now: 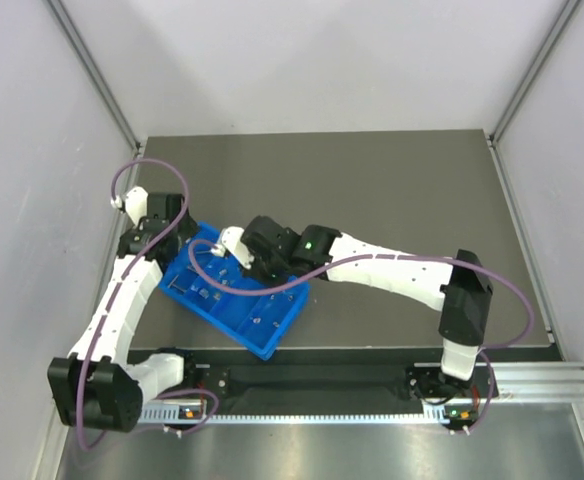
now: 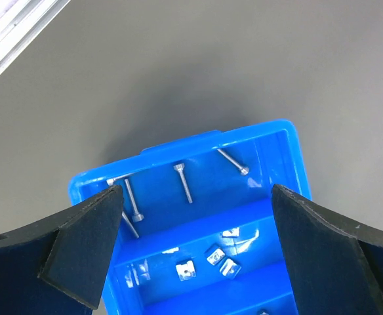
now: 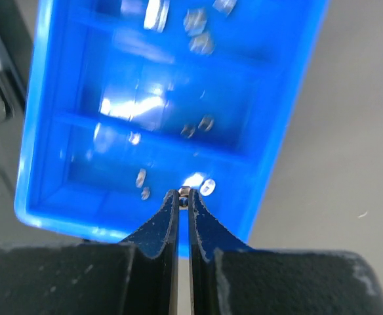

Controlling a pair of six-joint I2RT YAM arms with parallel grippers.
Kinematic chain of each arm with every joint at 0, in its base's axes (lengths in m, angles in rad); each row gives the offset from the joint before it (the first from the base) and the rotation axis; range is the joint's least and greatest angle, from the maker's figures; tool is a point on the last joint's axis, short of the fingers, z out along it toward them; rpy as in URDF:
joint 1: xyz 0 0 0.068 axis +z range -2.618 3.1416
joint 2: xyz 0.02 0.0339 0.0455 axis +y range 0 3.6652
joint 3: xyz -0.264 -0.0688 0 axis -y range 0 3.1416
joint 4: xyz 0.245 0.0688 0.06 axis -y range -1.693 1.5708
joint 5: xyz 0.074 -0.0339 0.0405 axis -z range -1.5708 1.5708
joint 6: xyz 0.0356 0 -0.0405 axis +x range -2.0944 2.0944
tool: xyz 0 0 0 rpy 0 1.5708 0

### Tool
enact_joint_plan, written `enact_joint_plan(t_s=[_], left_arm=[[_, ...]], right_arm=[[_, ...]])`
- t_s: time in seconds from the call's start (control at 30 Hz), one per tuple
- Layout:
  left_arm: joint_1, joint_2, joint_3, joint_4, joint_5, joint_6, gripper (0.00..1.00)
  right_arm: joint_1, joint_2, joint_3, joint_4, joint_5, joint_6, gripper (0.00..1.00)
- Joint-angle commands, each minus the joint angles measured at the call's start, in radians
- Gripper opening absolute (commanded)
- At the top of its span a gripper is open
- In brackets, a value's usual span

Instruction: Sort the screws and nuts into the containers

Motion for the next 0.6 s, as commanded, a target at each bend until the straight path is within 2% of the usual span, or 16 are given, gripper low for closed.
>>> enact_joint_plan(t_s=[0.0,0.13,0.23,0.37,0.4,0.47,0.57], left_arm=[[0.007,-0.064,-0.021,0.019,-0.006,-0.035,0.99],[0.008,-0.098,-0.049,0.048,-0.012,-0.026,0.99],[0.008,-0.101,-0.055,0.048,-0.007,-0.018,0.99],[0.008,-0.105,-0.058,0.045,0.014,-0.003,0.99],[0.008,-0.107,-0.061,0.045,0.017,-0.001,0.99],[0.008,-0.116,-0.063,0.051,0.031,0.01,0.99],[0.008,-0.127,-0.069,0.067,0.056,0.033,0.99]], right_arm=[[0.022,-0.084,-0.082,-0.031,0.005,0.038,0.0],[0.024,-0.087,-0.21,0.044,0.014,0.049,0.01],[0.022,-0.061,-0.226,0.082,0.008,0.066,0.13],[0.017,-0.071,-0.266,0.174,0.041,0.116,0.48],[0.014,-0.082,-0.284,0.191,0.05,0.126,0.52],[-0.013,-0.087,-0.296,0.21,0.043,0.164,0.56],[-0.071,-0.09,-0.327,0.207,-0.014,0.178,0.55]])
